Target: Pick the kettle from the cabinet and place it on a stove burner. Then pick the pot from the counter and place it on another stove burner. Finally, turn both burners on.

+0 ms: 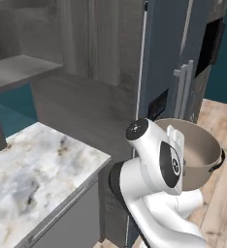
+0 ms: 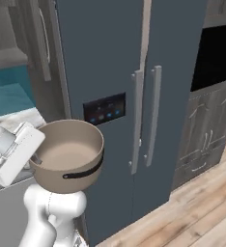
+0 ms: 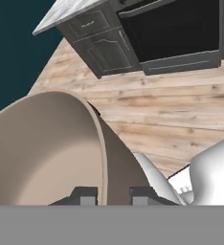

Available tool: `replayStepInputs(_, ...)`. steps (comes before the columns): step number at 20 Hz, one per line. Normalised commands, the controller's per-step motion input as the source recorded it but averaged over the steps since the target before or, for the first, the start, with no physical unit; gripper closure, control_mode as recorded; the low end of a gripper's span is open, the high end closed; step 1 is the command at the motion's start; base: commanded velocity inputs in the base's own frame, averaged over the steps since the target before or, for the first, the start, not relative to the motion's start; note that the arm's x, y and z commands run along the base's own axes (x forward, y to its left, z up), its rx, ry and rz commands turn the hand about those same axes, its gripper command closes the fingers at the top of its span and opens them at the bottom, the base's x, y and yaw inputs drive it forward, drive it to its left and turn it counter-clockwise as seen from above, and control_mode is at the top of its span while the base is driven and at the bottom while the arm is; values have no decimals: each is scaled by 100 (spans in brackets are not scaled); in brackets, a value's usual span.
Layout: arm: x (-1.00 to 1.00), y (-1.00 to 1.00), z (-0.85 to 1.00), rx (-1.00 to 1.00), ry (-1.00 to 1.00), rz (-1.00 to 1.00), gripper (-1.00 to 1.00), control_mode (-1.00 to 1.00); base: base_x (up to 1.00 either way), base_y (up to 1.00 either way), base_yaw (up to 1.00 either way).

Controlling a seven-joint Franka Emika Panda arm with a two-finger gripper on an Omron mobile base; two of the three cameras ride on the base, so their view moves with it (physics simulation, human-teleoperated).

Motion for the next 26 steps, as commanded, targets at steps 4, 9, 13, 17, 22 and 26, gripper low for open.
replayStepInputs(4,0,0,0,0,0,0,100,100,-26,0,-34)
replayStepInputs(9,0,0,0,0,0,0,100,100,-44,0,-33)
replayStepInputs(13,0,0,0,0,0,0,100,100,-44,0,-31)
replayStepInputs(17,0,0,0,0,0,0,100,100,-55,0,-25)
replayStepInputs(22,0,0,0,0,0,0,100,100,-56,-5,-19)
replayStepInputs(26,0,0,0,0,0,0,100,100,-43,-19,-16)
